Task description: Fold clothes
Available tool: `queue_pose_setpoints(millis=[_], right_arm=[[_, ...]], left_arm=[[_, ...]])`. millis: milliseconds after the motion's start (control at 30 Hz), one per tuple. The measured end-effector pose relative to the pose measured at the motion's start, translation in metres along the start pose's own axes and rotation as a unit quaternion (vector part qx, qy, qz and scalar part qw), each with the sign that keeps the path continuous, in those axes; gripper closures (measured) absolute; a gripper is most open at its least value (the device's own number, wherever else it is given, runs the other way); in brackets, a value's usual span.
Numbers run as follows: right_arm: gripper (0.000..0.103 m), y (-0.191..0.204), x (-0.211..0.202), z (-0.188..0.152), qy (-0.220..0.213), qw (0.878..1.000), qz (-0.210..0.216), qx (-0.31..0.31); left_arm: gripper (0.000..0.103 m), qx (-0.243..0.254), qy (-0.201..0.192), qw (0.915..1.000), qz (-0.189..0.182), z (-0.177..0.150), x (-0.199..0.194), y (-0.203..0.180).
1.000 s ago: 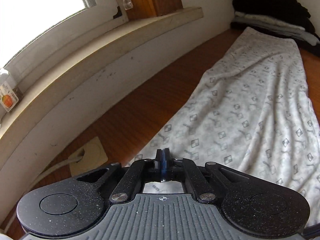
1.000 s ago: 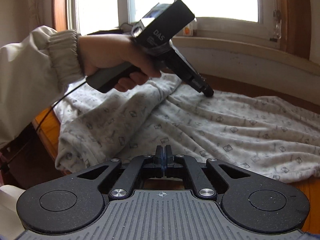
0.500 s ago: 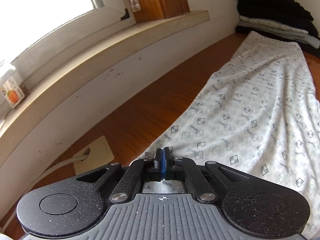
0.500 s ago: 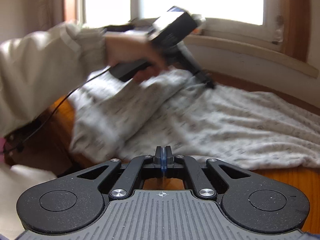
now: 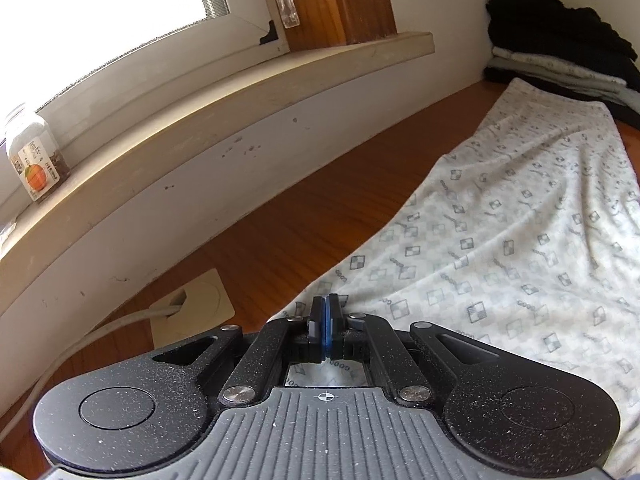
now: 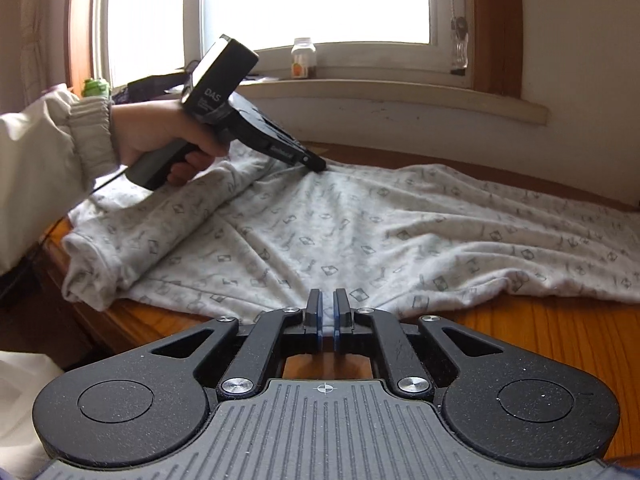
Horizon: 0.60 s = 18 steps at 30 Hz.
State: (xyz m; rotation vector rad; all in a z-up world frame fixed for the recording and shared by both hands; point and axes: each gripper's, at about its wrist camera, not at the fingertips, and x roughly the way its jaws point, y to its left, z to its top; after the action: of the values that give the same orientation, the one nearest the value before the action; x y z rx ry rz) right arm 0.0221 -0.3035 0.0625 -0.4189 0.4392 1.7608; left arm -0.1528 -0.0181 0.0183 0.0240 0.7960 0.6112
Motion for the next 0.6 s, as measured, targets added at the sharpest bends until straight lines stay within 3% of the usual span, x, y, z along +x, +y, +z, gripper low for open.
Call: queue_pose_setpoints(millis=[100, 167, 267, 433, 600], right_arm=[[0.095, -0.014, -0.007, 0.014, -0.026, 0.999, -0.027, -0.001], [0.093, -0.034, -0.005, 0.023, -0.034, 0.998, -0.059, 0.004], [0.091, -0.068, 0.009, 0.025, -0.026, 0.994, -0.097, 0.032], [0.092, -0.081, 0.013, 0.006, -0.006, 0.993, -0.119, 0.027], [0.092, -0.087, -0.013, -0.013, -0.017, 0.992, -0.121, 0.036]], left_arm=[[0.103, 0.007, 0.016, 0.9998, 0.005, 0.011, -0.001, -0.005], [0.103, 0.010, 0.000, 0.9999, -0.005, 0.022, -0.005, -0.015], [0.100, 0.029, -0.016, 0.9984, -0.046, 0.043, -0.003, -0.042], [0.100, 0.061, 0.000, 0.9961, -0.064, 0.068, 0.028, -0.082], [0.100, 0.037, 0.000, 0.9968, -0.070, 0.072, 0.036, -0.077]])
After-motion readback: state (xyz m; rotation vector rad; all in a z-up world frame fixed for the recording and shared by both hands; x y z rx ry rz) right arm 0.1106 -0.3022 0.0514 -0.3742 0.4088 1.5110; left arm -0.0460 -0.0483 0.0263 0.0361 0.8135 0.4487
